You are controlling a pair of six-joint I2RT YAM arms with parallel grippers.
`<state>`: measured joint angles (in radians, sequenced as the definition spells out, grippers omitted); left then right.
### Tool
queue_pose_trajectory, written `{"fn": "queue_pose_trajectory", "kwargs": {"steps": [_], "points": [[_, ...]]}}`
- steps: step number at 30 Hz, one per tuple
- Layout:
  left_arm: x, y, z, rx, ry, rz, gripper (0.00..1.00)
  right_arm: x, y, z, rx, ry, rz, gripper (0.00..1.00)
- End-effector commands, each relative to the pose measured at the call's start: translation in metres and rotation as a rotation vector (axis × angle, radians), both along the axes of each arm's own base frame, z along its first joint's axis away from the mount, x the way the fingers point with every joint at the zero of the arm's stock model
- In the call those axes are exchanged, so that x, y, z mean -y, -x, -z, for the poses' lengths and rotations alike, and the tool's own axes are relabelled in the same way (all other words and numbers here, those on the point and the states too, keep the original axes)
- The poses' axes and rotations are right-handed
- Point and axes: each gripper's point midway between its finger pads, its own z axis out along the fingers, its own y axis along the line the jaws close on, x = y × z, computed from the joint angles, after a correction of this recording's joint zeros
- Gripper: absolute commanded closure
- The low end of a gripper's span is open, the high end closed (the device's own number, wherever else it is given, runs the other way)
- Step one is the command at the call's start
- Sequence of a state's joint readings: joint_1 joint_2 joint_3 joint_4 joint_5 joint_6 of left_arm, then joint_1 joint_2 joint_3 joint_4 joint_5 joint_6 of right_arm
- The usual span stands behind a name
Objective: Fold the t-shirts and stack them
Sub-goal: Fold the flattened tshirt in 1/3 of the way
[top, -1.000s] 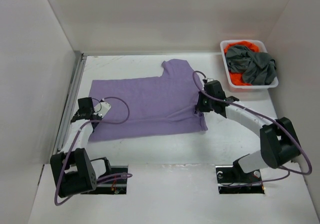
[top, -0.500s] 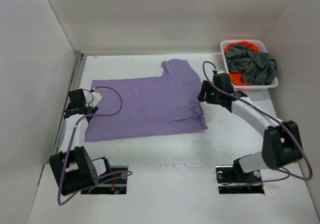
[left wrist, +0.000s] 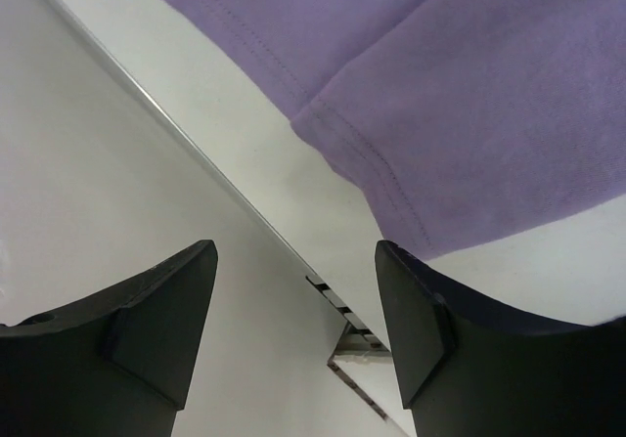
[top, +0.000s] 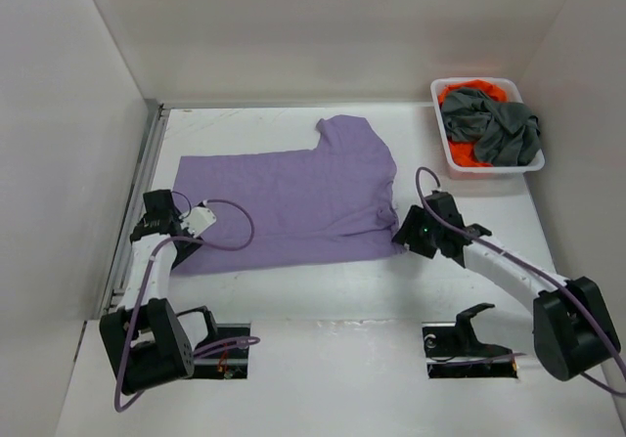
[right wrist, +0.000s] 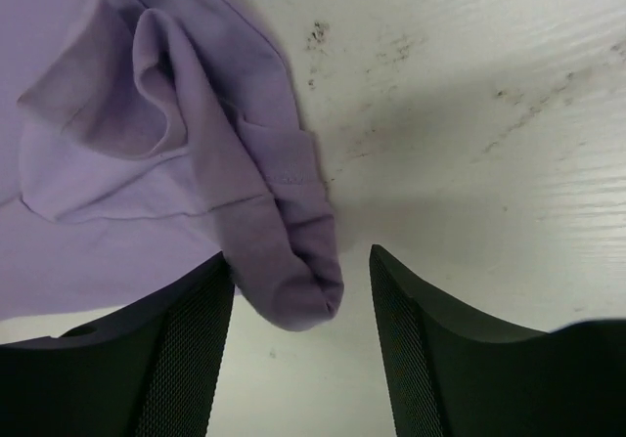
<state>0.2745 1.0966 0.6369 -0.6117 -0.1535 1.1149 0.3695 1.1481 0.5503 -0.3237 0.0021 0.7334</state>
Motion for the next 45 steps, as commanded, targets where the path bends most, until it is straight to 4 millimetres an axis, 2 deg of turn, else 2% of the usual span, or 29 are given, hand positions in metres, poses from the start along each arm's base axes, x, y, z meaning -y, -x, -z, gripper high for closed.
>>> {"fn": "queue_pose_trajectory", "kwargs": {"steps": [1,6,7,10,11,15,17,19,21,23,24,26,28,29,30,31,32,36,38,40,45], "points": [[-0.004,-0.014,-0.008,-0.002,-0.042,0.087,0.35,-0.028,-0.017,-0.011,0.048,-0.142,0.029,0.39],[-0.007,-0.019,-0.011,-0.011,-0.076,0.152,0.35,-0.037,-0.024,0.006,0.021,-0.149,0.027,0.50],[-0.009,-0.023,-0.015,0.008,-0.089,0.157,0.35,-0.038,-0.025,0.009,0.011,-0.149,0.022,0.56],[-0.010,-0.033,-0.028,0.046,-0.120,0.166,0.34,-0.038,-0.020,0.020,-0.029,-0.143,0.023,0.90],[-0.008,-0.035,-0.030,0.048,-0.122,0.176,0.34,-0.034,-0.015,0.021,-0.031,-0.139,0.034,0.98],[-0.009,-0.041,-0.042,0.067,-0.152,0.182,0.34,-0.009,0.020,0.015,-0.034,-0.144,0.148,1.00],[-0.004,-0.051,-0.058,0.116,-0.152,0.187,0.33,0.001,0.040,0.011,-0.040,-0.141,0.196,1.00],[0.014,-0.068,-0.081,0.183,-0.137,0.224,0.32,0.008,0.060,0.010,-0.052,-0.143,0.216,1.00],[0.044,-0.090,-0.099,0.233,-0.100,0.285,0.31,0.011,0.068,0.009,-0.058,-0.157,0.242,0.93],[0.085,-0.113,-0.115,0.280,-0.055,0.358,0.31,0.016,0.074,0.012,-0.072,-0.132,0.249,0.75],[0.111,-0.127,-0.123,0.306,-0.025,0.402,0.31,0.019,0.075,0.012,-0.073,-0.123,0.255,0.66],[0.174,-0.151,-0.136,0.343,0.064,0.494,0.32,0.021,0.076,0.009,-0.066,-0.122,0.257,0.59],[0.246,-0.163,-0.138,0.343,0.197,0.584,0.33,0.024,0.078,0.003,-0.057,-0.124,0.273,0.55],[0.283,-0.164,-0.137,0.323,0.275,0.621,0.34,0.026,0.078,-0.002,-0.048,-0.122,0.283,0.55],[0.311,-0.162,-0.133,0.299,0.332,0.649,0.35,0.029,0.078,-0.007,-0.037,-0.116,0.295,0.55],[0.353,-0.158,-0.127,0.251,0.421,0.681,0.38,0.033,0.078,-0.013,-0.028,-0.103,0.312,0.56],[0.386,-0.150,-0.120,0.196,0.492,0.709,0.40,0.036,0.078,-0.020,-0.013,-0.087,0.318,0.57],[0.488,-0.111,-0.100,-0.043,0.771,0.784,0.45,0.050,0.067,-0.050,0.070,-0.009,0.331,0.61],[0.520,-0.097,-0.086,-0.132,0.850,0.784,0.47,0.050,0.060,-0.052,0.081,0.013,0.314,0.61],[0.539,-0.088,-0.069,-0.195,0.878,0.770,0.47,0.041,0.055,-0.044,0.060,-0.009,0.285,0.61],[0.561,-0.063,-0.028,-0.306,0.863,0.761,0.48,0.030,0.059,-0.015,0.017,-0.072,0.286,0.61]]}}
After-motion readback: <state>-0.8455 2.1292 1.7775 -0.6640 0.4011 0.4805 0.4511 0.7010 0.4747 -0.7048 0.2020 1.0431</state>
